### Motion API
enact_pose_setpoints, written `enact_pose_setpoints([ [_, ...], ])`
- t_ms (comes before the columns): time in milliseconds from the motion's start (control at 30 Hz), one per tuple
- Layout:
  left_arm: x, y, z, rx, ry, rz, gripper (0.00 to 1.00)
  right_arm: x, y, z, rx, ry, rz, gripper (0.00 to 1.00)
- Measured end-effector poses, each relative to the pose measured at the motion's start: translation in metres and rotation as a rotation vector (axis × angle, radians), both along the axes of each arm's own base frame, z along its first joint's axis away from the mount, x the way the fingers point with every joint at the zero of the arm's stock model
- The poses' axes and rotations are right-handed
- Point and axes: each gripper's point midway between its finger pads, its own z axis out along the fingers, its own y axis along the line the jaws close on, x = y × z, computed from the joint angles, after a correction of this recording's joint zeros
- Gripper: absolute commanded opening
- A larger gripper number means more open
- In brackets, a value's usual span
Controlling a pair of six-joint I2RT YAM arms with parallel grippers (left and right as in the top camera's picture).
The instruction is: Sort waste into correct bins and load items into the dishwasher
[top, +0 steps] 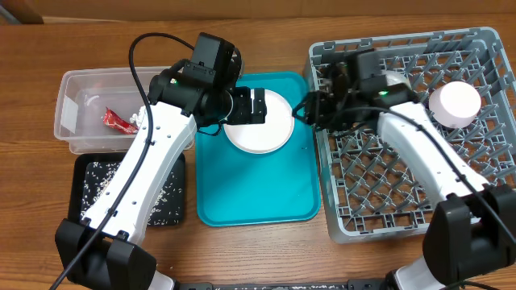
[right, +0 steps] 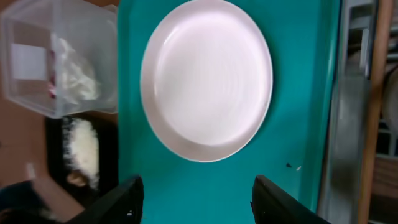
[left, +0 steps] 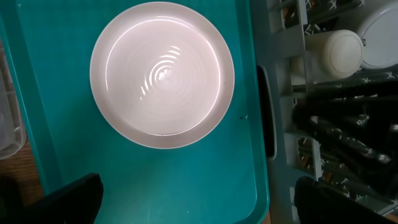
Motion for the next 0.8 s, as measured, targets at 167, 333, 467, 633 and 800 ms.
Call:
enact_pose_setpoints([
  [167, 0.0, 0.0, 0.0, 0.0, 0.0, 0.0, 1.0, 0.028, -0.013, 0.001, -0.13, -0.137, -0.077, 0.45],
  [333, 0.0, 0.0, 0.0, 0.0, 0.0, 0.0, 1.0, 0.061, -0.039, 0.013, -0.182, -0.254, -0.181, 0.35],
  [467, 0.0, 0.0, 0.0, 0.0, 0.0, 0.0, 1.0, 0.079, -0.065, 0.021, -0.2, -0.31, -0.254, 0.11],
  [633, 0.0, 0.0, 0.0, 0.0, 0.0, 0.0, 1.0, 0.089, -0.106, 0.02, -0.25, -0.307, -0.362, 0.04],
  [800, 0.0, 0.0, 0.0, 0.0, 0.0, 0.0, 1.0, 0.091, -0.142, 0.016, -0.321, -0.292, -0.447, 0.04],
])
